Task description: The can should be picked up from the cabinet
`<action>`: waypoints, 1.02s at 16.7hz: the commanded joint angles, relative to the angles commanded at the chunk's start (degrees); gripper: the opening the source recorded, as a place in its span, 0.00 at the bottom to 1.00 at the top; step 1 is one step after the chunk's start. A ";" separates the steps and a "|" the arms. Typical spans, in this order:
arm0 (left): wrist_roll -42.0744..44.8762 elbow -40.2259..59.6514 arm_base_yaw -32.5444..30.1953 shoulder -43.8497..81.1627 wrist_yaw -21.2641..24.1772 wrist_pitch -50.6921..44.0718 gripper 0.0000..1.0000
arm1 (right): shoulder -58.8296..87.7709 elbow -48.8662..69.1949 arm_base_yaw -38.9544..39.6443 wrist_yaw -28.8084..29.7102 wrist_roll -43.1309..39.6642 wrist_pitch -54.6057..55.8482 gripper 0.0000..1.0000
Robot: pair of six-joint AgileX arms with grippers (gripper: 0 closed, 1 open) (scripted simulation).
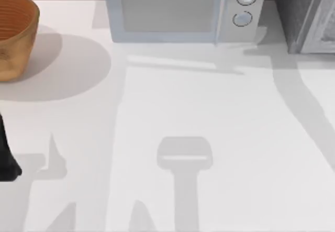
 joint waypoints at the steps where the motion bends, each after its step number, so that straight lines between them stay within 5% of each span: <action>1: 0.00 0.00 0.00 0.00 0.00 0.00 1.00 | -1.78 -0.26 1.04 0.94 0.01 -1.70 0.00; 10: 0.00 0.00 0.00 0.00 0.00 0.00 1.00 | -4.85 -2.07 1.58 1.44 0.10 -2.56 0.00; 17: 0.00 0.00 0.00 0.00 0.00 0.00 1.00 | -21.32 -26.57 -3.48 -3.87 -0.01 5.51 0.00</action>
